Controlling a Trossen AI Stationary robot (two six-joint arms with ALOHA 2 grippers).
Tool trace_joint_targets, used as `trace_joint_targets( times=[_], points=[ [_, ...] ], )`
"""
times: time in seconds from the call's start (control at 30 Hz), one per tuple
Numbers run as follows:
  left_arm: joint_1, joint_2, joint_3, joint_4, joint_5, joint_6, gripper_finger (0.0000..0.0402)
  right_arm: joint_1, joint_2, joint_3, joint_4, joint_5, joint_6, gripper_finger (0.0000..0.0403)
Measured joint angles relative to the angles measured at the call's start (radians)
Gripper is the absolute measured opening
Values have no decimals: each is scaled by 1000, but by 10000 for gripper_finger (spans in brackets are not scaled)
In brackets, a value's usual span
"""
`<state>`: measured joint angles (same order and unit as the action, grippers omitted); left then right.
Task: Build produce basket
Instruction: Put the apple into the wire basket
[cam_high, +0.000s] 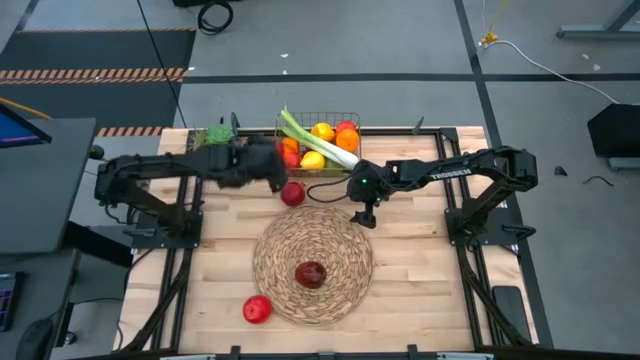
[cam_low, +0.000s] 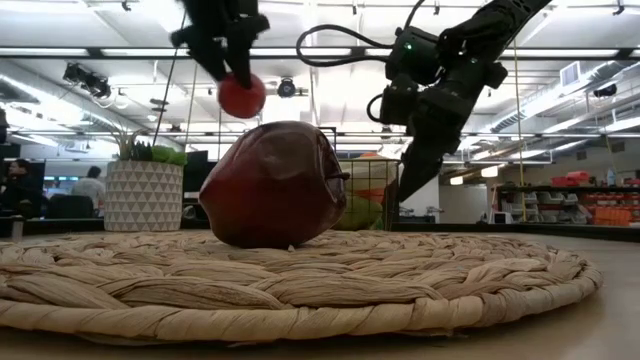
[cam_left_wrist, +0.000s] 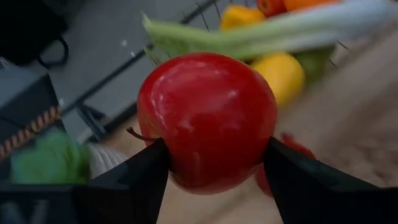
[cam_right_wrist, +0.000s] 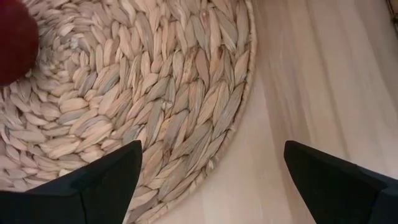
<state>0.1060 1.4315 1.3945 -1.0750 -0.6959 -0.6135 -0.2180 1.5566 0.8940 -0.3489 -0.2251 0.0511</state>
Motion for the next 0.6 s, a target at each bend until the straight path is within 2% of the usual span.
trace_joint_targets(
  times=[0.1,0.17,0.4,0.6],
  points=[
    [94,3,0,89,6,156,246,0,0,0,0,35,26,397],
    [155,8,0,141,52,246,247,0,0,0,-2,70,52,397],
    [297,83,0,274,372,420,255,2,0,0,-11,105,146,397],
    [338,173,0,313,394,568,255,15,0,0,-10,158,195,397]
  ],
)
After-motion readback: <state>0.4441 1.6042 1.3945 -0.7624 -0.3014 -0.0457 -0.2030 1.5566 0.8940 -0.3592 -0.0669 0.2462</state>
